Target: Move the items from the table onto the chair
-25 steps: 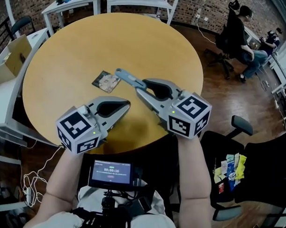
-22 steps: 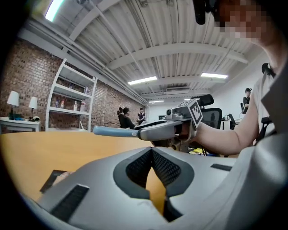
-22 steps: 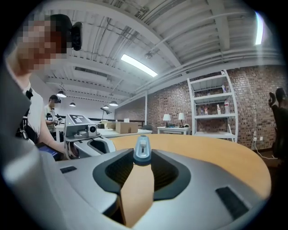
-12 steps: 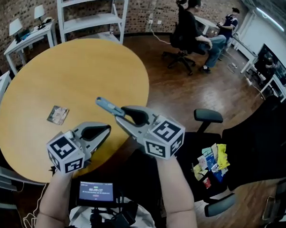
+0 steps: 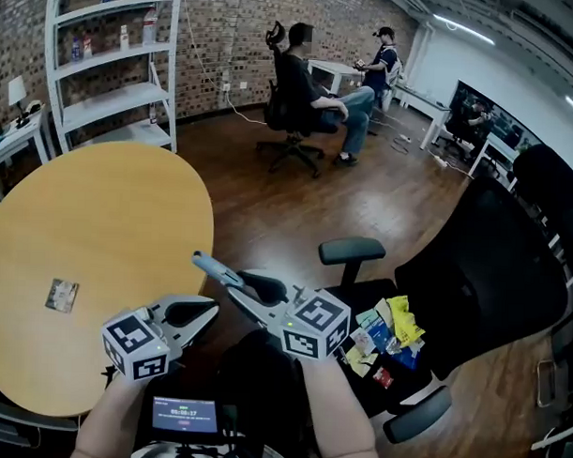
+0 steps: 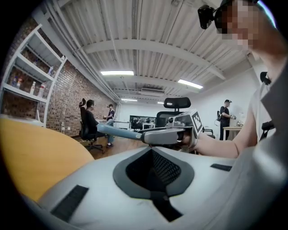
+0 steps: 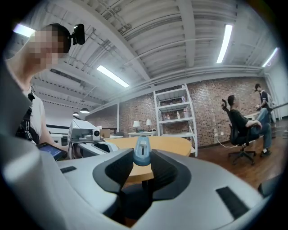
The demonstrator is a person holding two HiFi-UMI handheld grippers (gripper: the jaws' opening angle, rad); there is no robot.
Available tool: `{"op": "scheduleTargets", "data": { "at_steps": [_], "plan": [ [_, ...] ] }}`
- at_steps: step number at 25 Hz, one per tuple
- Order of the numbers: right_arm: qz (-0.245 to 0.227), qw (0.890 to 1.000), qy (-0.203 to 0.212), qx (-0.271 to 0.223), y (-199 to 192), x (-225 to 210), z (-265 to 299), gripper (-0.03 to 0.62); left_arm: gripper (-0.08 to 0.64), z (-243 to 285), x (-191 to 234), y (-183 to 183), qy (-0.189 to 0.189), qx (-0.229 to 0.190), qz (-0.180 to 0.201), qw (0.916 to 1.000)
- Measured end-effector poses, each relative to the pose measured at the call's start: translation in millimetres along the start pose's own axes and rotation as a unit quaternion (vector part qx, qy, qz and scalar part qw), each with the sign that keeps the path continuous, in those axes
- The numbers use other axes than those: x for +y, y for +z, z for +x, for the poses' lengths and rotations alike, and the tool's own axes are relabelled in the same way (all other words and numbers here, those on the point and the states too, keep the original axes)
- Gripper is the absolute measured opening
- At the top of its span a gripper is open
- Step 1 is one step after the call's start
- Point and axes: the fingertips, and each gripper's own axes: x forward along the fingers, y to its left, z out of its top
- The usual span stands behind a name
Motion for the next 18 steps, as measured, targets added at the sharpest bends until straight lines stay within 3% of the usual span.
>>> {"op": "scheduleTargets", "data": {
  "at_steps": [7,18],
  "plan": [
    [0.021,0.997,-0.067,-0.014,-12,-36,-73,0.124,0.008,70,-32,4,-0.064,0.003,0.006,0.9979],
    [0.08,0.981,-0.175,-0.016,-66,-85,-172,0.124,0.008,157,-78,-38,-0.154,0.005,-0.004,0.9881]
  ]
}}
